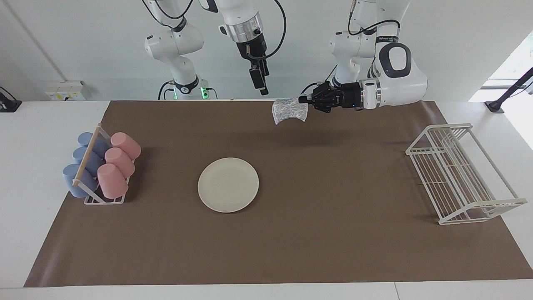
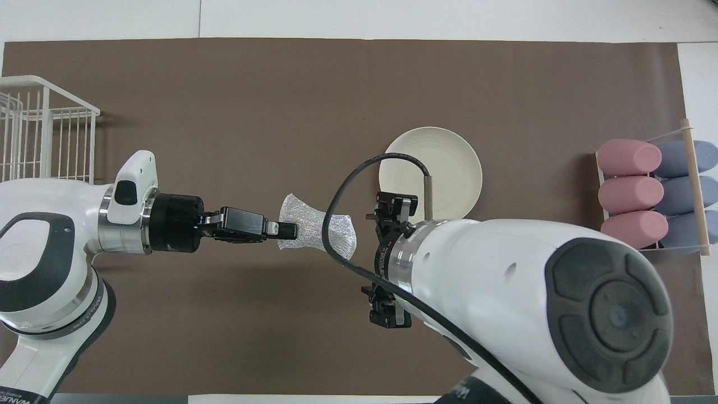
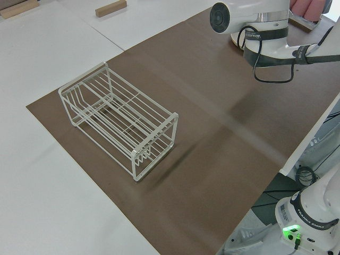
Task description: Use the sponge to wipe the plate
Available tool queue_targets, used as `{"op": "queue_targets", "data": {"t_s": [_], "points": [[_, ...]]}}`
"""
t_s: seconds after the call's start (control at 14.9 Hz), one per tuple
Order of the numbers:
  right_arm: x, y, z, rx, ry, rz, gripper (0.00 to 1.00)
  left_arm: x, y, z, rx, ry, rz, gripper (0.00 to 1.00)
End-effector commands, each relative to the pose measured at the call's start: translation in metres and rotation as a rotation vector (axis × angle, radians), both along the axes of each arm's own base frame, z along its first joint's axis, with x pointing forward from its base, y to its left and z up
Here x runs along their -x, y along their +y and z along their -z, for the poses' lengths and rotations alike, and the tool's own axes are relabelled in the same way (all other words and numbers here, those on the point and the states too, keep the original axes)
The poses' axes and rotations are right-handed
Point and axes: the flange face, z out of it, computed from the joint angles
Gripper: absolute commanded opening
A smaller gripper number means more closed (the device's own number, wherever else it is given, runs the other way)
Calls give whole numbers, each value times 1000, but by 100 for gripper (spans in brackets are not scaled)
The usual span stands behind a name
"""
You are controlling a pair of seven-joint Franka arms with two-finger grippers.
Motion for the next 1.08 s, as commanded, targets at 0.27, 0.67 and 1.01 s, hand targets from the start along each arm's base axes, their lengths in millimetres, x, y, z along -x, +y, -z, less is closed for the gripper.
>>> {"op": "queue_targets", "data": {"t_s": [0.27, 0.67, 1.01], "points": [[14, 36, 53, -110, -29, 83, 100, 11, -2, -3, 30, -9, 16, 0], [4, 33, 56, -121, -43, 96, 100, 14, -2, -3, 39, -1, 42, 0], [-2, 30, 58, -133, -43, 118, 80, 15, -1, -3, 43, 2, 51, 0]]}}
